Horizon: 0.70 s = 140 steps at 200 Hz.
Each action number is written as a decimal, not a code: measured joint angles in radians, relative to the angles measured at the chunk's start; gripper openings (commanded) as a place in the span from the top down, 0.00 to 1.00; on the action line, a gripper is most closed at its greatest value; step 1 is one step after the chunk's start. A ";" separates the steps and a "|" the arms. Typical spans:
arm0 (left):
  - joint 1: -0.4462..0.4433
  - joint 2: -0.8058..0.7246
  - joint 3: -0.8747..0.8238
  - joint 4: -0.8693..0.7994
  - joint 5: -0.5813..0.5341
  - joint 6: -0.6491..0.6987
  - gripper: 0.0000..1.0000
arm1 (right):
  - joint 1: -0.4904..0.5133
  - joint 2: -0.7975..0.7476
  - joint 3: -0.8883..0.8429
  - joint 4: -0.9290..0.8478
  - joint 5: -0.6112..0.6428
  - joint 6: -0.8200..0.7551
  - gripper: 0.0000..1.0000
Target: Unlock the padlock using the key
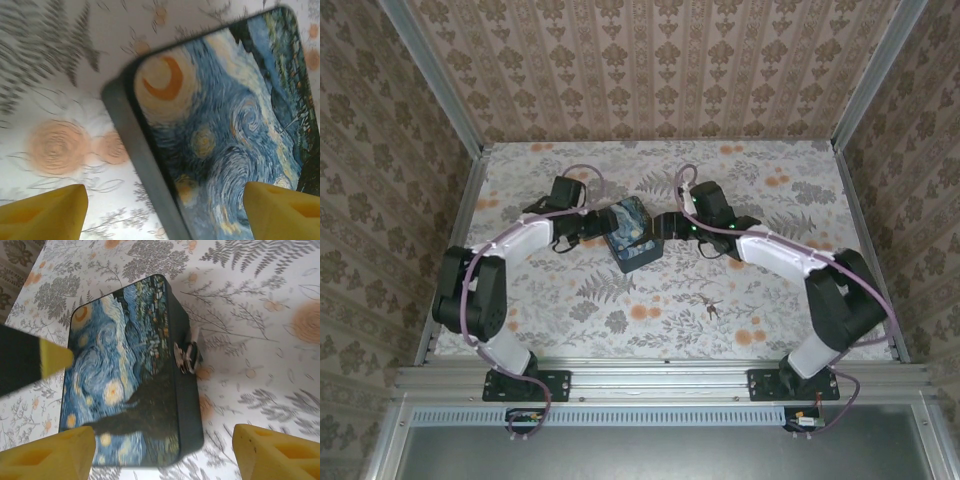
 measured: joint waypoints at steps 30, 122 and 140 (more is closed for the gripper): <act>-0.008 0.036 0.000 0.127 0.053 -0.058 0.20 | 0.000 0.103 0.063 0.011 -0.032 0.000 0.26; 0.008 0.233 0.116 0.267 0.157 -0.115 0.21 | 0.055 0.187 0.047 0.055 -0.095 0.031 0.27; 0.020 0.263 0.164 0.275 0.175 -0.115 0.22 | 0.094 0.177 0.036 0.065 -0.094 0.058 0.26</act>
